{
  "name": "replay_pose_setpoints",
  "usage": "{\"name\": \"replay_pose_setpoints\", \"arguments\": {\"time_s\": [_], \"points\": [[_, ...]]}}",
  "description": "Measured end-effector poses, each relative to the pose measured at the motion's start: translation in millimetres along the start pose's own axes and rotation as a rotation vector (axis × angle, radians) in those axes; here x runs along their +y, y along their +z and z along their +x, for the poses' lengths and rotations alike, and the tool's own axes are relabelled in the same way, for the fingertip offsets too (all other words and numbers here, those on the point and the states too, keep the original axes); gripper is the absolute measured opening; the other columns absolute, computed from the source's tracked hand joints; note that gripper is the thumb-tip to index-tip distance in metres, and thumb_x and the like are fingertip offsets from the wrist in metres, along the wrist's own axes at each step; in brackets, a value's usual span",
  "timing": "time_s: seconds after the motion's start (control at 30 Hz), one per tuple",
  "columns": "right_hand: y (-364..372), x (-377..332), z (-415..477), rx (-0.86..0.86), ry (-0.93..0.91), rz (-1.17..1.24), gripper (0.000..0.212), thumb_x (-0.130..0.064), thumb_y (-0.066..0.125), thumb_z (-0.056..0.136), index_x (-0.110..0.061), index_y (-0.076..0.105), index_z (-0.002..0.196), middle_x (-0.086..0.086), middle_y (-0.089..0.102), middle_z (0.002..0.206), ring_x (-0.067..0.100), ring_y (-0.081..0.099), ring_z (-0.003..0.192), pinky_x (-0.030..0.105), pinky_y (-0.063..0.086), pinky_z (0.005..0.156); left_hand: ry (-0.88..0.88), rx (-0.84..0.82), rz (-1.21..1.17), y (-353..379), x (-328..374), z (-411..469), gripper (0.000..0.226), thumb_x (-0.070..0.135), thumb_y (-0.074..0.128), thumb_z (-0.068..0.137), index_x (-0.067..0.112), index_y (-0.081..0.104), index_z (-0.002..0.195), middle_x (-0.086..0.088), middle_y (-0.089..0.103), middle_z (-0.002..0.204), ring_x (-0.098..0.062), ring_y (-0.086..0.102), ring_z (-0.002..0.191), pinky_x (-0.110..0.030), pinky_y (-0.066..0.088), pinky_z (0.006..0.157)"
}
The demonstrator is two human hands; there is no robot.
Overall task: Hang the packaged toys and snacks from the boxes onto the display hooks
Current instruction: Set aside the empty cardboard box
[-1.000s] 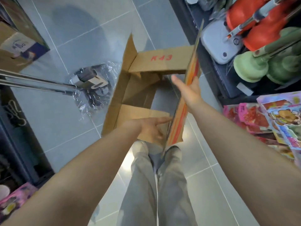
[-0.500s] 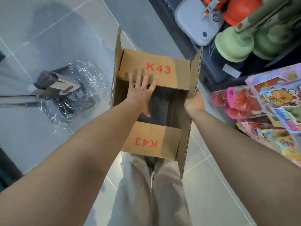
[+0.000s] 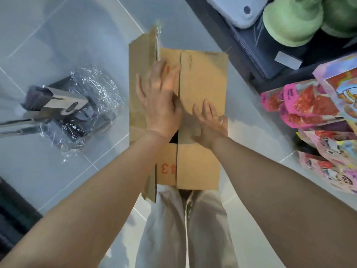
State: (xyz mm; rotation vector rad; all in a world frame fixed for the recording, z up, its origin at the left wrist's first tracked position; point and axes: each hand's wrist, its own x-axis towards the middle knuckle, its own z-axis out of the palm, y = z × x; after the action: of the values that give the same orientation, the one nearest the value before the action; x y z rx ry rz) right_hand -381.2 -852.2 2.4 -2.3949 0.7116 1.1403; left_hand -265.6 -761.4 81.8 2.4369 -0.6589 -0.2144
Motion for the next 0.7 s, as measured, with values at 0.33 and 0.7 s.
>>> {"name": "replay_pose_setpoints", "arguments": {"time_s": [0.33,0.7], "points": [[-8,-2,9,0.044,0.522,0.796,0.097,-0.049,0.070,0.074,-0.013,0.014,0.144,0.014,0.044,0.139,0.034,0.048,0.125,0.038,0.043,0.099,-0.698,-0.912,0.159,51,-37,-3,0.115,0.078,0.047,0.071,0.020,-0.016,0.147,-0.013,-0.032,0.151,-0.047,-0.026,0.136,-0.060,-0.003,0.114],[-3,-51,11,0.212,0.181,1.237,0.029,-0.045,0.045,0.094,-0.019,0.055,0.086,-0.002,0.054,0.082,0.022,0.054,0.082,0.026,0.046,0.063,-0.705,-0.481,0.030,-6,-151,16,0.115,0.055,0.075,0.065,0.021,0.005,0.149,-0.009,0.007,0.158,-0.033,0.009,0.145,-0.043,0.015,0.119]]}}
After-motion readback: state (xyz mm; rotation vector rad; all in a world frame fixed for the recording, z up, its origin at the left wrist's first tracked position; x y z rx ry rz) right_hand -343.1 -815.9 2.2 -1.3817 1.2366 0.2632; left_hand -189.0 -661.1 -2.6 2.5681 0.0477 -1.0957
